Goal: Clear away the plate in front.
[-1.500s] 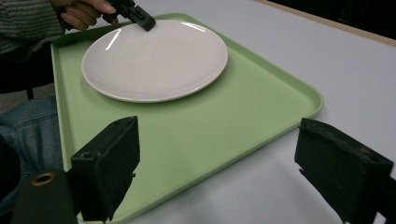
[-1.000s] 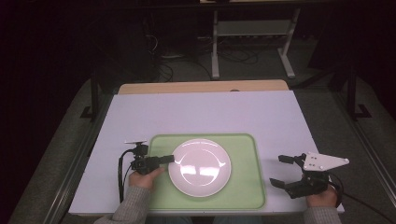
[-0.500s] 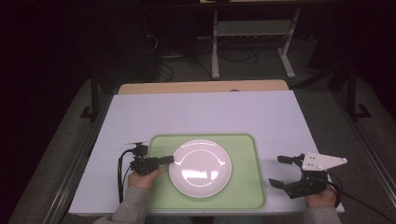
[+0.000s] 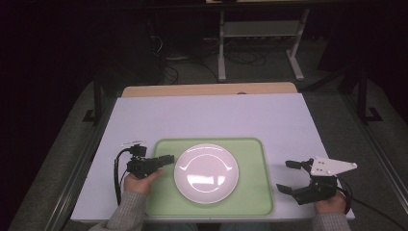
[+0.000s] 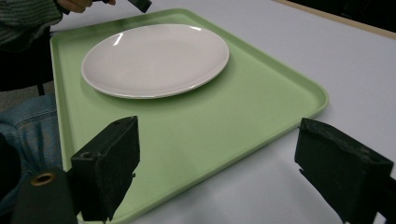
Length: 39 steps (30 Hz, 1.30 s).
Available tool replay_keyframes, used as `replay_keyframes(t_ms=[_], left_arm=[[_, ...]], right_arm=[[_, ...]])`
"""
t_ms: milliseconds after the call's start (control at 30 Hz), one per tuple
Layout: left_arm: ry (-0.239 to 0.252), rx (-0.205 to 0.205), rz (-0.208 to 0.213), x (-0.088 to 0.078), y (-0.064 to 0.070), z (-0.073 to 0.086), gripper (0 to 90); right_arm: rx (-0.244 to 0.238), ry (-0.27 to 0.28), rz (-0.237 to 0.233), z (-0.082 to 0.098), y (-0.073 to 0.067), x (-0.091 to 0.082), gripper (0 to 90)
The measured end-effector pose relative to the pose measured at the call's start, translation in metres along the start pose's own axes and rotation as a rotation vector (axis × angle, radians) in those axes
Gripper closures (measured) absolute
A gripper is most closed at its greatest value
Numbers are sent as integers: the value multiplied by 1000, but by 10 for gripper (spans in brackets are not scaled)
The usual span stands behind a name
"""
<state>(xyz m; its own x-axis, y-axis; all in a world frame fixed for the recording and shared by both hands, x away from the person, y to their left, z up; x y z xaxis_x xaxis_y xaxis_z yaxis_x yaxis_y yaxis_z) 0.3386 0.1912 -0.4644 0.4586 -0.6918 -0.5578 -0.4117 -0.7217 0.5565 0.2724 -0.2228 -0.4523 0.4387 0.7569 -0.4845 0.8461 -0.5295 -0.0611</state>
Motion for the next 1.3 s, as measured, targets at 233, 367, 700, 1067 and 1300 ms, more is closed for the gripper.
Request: replay_keyframes(t_ms=[233,367,700,1067,1300], left_arm=[[39,101,-18,-10,6,-9,670],[61,176,-23,-16,10,-13,644],[116,332,-40,-32,19,-24,528],[160,579,-115,-47,33,-31,406],[196,648,-120,-58,33,-31,353]], right_arm=[[2,4,-1,0,0,0,132],[1,4,0,0,0,0,132],[4,0,6,0,1,0,132],[5,-3,4,0,1,1,132],[8,-13,1,2,2,1,132]])
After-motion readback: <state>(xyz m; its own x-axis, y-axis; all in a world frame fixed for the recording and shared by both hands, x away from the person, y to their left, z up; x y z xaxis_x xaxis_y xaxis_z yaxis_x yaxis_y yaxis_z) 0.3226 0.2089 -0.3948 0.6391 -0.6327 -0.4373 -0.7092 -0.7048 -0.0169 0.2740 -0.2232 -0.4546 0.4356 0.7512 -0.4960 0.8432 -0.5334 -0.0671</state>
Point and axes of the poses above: each handheld gripper's, and its own axes: x roughly forward along the jaws, z roughly out of its underside, y roughly to its right, the point moved 7 cm from there along x, roughly forward along the jaws, and after that the axes turned 2 degrees about -y, right-handed, at the moved point
